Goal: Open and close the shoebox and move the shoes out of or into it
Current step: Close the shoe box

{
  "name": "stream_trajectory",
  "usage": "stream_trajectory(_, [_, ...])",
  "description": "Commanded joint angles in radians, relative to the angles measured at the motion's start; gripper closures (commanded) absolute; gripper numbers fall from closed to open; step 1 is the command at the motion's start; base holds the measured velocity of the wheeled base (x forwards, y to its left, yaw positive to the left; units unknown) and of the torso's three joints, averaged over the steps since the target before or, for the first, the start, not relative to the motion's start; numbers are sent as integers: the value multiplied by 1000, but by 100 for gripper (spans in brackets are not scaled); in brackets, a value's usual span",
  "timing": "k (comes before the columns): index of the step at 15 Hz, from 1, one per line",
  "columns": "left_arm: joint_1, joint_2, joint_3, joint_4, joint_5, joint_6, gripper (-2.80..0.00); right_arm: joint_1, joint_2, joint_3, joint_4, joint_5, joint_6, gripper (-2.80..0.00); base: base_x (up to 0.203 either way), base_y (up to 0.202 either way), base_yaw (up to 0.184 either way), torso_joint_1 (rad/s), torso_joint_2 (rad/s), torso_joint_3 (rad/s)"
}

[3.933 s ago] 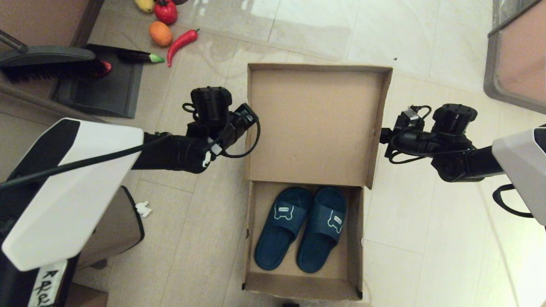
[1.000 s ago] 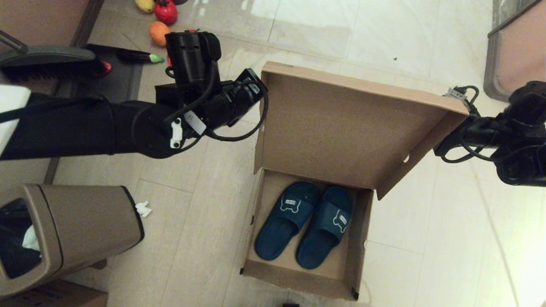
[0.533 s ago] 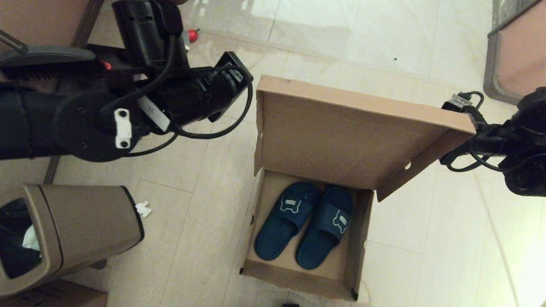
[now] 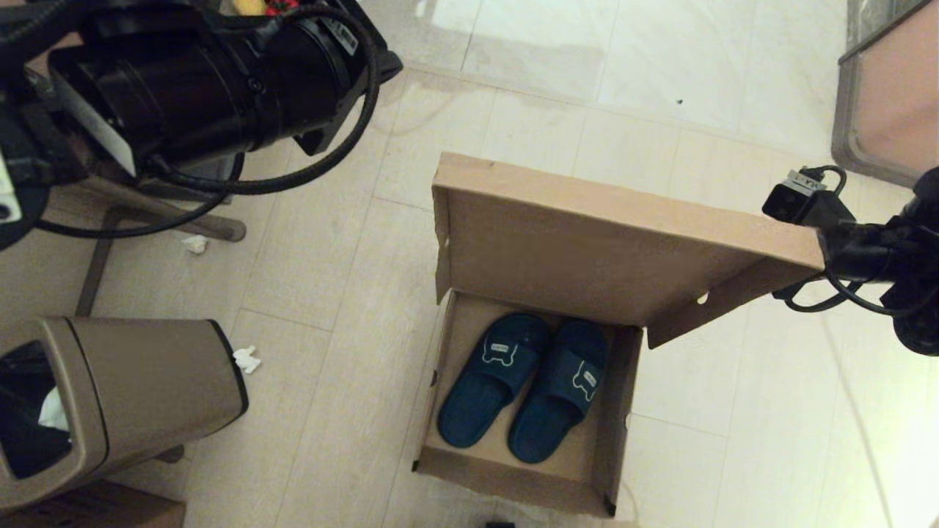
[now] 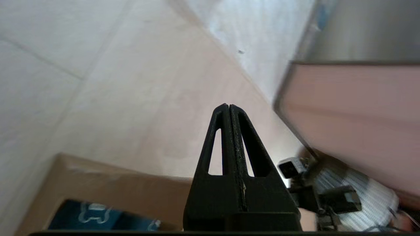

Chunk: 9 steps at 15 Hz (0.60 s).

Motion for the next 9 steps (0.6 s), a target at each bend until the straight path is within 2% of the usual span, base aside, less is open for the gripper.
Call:
stream_trajectory(1, [-1,78,-40,-11,-20,-5,0,0,-55,63,-7,9,7,0,0,0,0,0,0,0])
stream_trajectory(5, [-6,248,-137,-48,-85,-8,0,0,-165,226,-7,9,4,0,0,0,0,0,0,0])
stream_trajectory(9, [-82,371,-180,-60,-180,-8,0,1,-274,389,-7,9,4,0,0,0,0,0,0,0])
